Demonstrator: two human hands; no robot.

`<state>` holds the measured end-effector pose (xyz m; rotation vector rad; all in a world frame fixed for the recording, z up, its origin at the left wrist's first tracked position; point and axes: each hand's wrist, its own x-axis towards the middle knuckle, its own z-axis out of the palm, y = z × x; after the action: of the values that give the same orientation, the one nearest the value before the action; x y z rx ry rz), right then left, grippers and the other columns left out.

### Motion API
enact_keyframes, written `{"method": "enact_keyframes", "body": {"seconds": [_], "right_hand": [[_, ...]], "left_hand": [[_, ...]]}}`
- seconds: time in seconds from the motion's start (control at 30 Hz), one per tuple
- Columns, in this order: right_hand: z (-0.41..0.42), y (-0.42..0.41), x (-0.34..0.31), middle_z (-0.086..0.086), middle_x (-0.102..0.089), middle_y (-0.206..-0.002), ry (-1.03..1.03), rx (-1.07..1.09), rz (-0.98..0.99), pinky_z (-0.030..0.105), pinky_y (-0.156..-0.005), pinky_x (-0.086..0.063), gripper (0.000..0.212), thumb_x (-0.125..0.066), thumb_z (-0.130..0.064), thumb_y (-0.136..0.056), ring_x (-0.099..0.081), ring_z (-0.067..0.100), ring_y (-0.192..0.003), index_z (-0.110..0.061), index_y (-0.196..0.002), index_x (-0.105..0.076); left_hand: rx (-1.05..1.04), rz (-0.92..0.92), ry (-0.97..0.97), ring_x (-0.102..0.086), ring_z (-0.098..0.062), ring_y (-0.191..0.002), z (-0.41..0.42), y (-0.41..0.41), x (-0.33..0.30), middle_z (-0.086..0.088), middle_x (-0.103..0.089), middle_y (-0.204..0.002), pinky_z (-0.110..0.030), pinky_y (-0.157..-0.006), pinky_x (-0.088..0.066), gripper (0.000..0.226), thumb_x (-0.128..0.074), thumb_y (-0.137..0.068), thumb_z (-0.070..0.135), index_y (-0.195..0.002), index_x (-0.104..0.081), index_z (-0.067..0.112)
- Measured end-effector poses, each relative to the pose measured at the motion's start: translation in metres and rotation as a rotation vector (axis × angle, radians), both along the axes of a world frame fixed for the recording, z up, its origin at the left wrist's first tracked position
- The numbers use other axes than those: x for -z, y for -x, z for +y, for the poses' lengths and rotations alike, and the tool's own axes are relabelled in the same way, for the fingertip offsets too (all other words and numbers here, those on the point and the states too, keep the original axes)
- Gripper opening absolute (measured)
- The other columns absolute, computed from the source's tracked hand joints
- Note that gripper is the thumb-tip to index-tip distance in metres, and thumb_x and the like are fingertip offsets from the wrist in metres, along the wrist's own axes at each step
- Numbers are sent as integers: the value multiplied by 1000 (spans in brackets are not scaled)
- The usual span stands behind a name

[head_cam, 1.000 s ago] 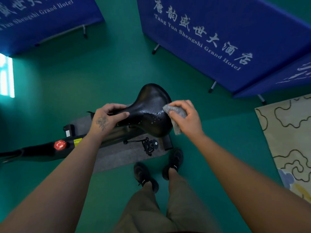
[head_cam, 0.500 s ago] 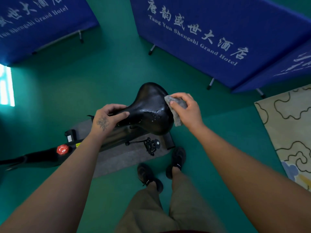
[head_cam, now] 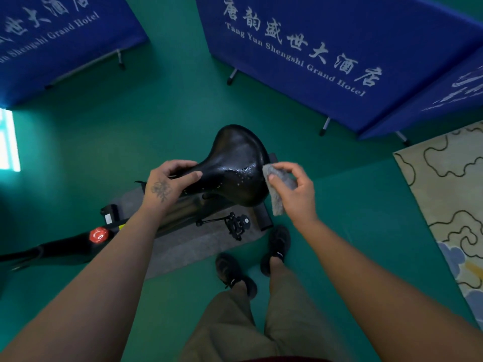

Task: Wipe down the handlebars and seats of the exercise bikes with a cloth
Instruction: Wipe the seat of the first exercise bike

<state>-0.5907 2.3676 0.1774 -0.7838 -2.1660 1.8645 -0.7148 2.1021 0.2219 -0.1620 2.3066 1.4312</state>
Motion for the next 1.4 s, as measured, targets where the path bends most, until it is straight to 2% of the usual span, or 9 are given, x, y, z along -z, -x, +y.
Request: {"method": "enact_keyframes", "body": {"seconds": [0.2, 0.33, 0.43, 0.53, 0.63, 0.87, 0.97, 1.17, 1.4], "right_hand": [[5, 29, -9, -3, -67, -110, -51, -40, 20, 17, -93, -44, 25, -78, -21, -87, -62, 2, -102, -43, -95, -69], [-12, 3, -5, -6, -60, -111, -47, -2, 28, 14, -93, -44, 29, -76, -21, -85, -62, 7, -104, -46, -95, -67], [-27, -21, 2, 0, -59, -111, -74, 12, 37, 13, -94, -43, 32, -78, -11, -84, -62, 9, -104, -38, -98, -68], [-35, -38, 7, -2, -60, -111, -87, 3, -8, 16, -94, -45, 36, -80, -5, -84, -63, 9, -103, -36, -98, -69], [-30, -28, 3, -4, -61, -108, -118, 18, -8, 19, -92, -46, 34, -79, -13, -84, -63, 9, -102, -42, -95, -67], [-20, 10, -11, -4, -62, -112, -136, 82, -10, 9, -88, -42, 24, -74, -28, -88, -61, 0, -102, -48, -96, -65], [-31, -10, -8, -2, -60, -111, -114, 93, -11, 7, -86, -41, 32, -76, -17, -89, -60, -1, -100, -46, -97, -64], [-61, -58, 12, -5, -60, -107, -135, 27, -88, 22, -87, -47, 24, -77, -13, -84, -62, 7, -99, -31, -99, -69], [-54, -33, -6, -2, -62, -103, -184, 229, -17, 14, -89, -44, 24, -79, -12, -89, -61, 5, -96, -31, -91, -65]], "left_hand": [[7, -2, -16, -70, -14, -100, 2, -2, -2, -3, -77, -110, -27, -93, -54, 22, -88, -84, 17, -99, -80, 32], [14, 7, -14, -70, -9, -97, 1, -3, -1, 1, -76, -107, -23, -92, -53, 23, -88, -85, 18, -97, -79, 35], [21, 17, -21, -69, 1, -88, 0, -3, 0, 9, -75, -100, -20, -88, -52, 23, -88, -85, 17, -96, -79, 35], [23, 22, -22, -70, -6, -93, -1, -2, 1, 6, -76, -102, -25, -92, -54, 22, -89, -85, 19, -97, -79, 35], [29, 21, -16, -71, -10, -97, -3, -1, 2, 5, -76, -104, -29, -96, -54, 21, -89, -84, 22, -96, -80, 36], [34, 22, -20, -70, -10, -97, -3, -1, 2, 9, -76, -101, -31, -97, -55, 20, -89, -84, 23, -94, -80, 38], [41, 30, -15, -70, -8, -97, -3, -1, 3, 9, -76, -102, -31, -97, -55, 20, -89, -84, 24, -94, -80, 39], [55, 42, -21, -72, -13, -100, -7, 1, 6, 8, -77, -102, -35, -100, -56, 20, -90, -83, 26, -92, -81, 42], [62, 38, -26, -72, -12, -97, -7, 2, 8, 2, -79, -103, -39, -101, -58, 19, -90, -84, 25, -96, -81, 37]]}}
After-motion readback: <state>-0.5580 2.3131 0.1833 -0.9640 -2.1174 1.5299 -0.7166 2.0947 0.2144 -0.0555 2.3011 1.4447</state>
